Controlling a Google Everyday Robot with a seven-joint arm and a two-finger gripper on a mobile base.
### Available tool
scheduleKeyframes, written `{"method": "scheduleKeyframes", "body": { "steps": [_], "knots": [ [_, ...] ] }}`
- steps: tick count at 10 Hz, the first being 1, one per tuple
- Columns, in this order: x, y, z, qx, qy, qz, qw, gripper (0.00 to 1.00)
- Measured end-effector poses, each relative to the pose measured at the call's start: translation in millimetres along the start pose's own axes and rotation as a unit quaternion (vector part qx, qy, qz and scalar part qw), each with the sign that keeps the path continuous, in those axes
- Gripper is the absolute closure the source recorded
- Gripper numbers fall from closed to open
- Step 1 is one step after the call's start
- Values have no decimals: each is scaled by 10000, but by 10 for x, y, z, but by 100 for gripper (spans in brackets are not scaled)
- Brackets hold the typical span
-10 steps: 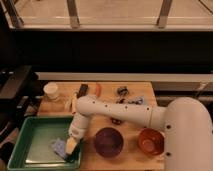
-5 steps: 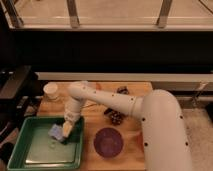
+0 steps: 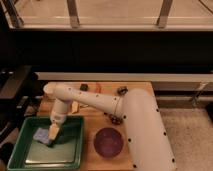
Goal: Wipe tray with sponge
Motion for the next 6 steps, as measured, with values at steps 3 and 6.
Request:
{"method": "scheduleKeyframes", "body": {
  "steps": [3, 6],
  "knots": [
    [-238, -362, 193, 95, 12, 296, 9995, 100],
    [-697, -456, 10, -52, -5, 718, 9974, 100]
  ]
}}
